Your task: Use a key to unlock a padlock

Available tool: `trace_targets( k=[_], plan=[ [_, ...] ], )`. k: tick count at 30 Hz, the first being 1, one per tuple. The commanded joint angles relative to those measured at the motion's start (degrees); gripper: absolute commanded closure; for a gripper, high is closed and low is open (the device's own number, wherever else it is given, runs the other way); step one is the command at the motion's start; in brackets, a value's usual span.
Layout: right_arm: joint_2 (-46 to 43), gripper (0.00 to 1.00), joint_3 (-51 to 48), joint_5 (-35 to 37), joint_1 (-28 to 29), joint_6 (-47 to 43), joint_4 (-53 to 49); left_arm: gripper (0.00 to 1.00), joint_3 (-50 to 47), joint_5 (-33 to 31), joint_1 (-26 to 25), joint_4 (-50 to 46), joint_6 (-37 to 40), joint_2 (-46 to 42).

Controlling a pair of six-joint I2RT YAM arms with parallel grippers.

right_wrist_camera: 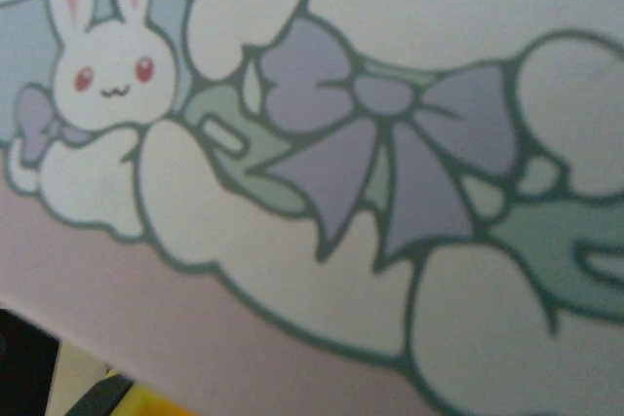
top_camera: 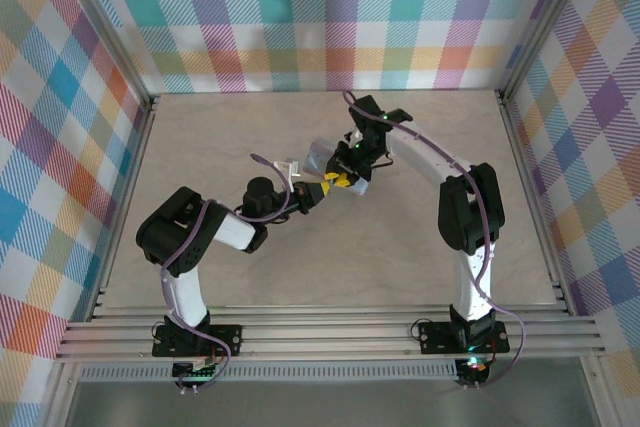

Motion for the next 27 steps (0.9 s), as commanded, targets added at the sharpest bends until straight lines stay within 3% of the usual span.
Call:
trace_targets(
  k=[1, 14, 18, 27],
  plan=[
    [-1.2, 1.00, -2.9, -3.8, 3.1, -0.4, 1.4, 1.00, -1.6, -1.6, -1.9, 3.4, 0.8, -1.7],
    [-3.1, 1.00, -19.7, -1.5, 5.8, -0.1, 14.9, 1.00, -11.1, -6.7, -6.2, 7.3, 4.1, 3.0],
    [-2.9, 1.00, -22.4, -1.3, 5.9, -0.6, 17.5, 1.00, -10.5, -7.6, -7.7, 7.3, 5.7, 5.7],
    [-1.5, 0.90, -22.8, -0.3, 5.8, -1.4, 17.9, 1.00, -10.3, -10.0, -9.0, 7.4, 6.7, 9.4]
  ],
)
